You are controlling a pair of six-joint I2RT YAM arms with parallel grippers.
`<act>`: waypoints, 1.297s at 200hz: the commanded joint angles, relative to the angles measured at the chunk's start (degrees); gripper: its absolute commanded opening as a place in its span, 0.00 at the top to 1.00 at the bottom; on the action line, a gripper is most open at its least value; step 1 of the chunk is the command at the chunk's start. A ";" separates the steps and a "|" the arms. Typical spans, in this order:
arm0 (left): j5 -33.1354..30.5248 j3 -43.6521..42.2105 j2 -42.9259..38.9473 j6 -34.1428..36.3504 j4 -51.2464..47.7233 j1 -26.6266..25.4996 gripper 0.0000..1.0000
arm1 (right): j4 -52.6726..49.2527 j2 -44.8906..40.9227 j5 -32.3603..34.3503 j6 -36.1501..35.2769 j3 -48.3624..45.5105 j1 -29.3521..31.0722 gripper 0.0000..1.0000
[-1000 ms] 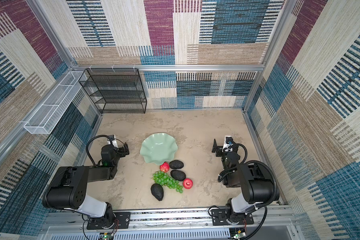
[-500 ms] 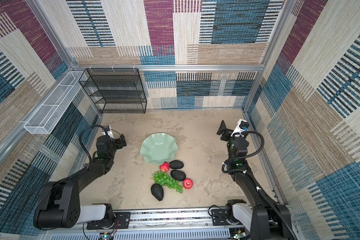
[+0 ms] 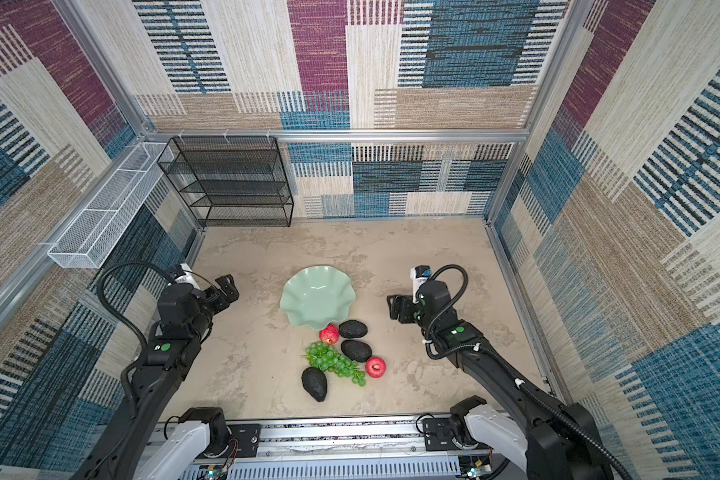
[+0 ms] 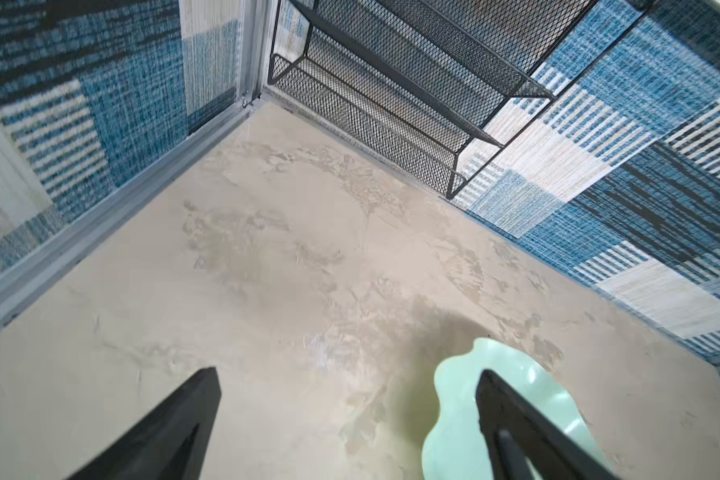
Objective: Place and organize the fake fruits in the fruit bowl
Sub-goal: 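Reach the right gripper to the red apple beside the grapes and grasp it, then carry the red apple into the green bowl and open the right gripper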
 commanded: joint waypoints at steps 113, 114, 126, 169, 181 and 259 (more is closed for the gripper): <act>5.61 0.24 -2.95 -0.70 2.00 0.40 0.01 | -11.59 -0.32 5.93 20.94 -5.57 24.56 0.23; 5.71 0.17 -2.94 -0.69 2.05 0.40 0.02 | -11.44 -0.18 6.00 20.96 -5.55 24.58 0.23; 5.84 -0.26 -3.11 -1.03 2.59 0.40 0.02 | -9.64 1.29 6.40 21.01 -5.45 24.70 0.24; 4.85 -0.77 -3.75 -1.06 2.57 0.40 0.02 | -6.72 4.70 7.62 22.24 -6.22 25.13 0.38; 4.85 -0.82 -3.82 -0.99 2.46 0.40 0.02 | -6.68 3.94 7.70 22.81 -6.82 25.14 0.45; 5.04 -1.70 -3.20 -2.63 1.54 0.42 0.03 | -13.95 -6.27 18.66 17.99 3.57 25.14 0.54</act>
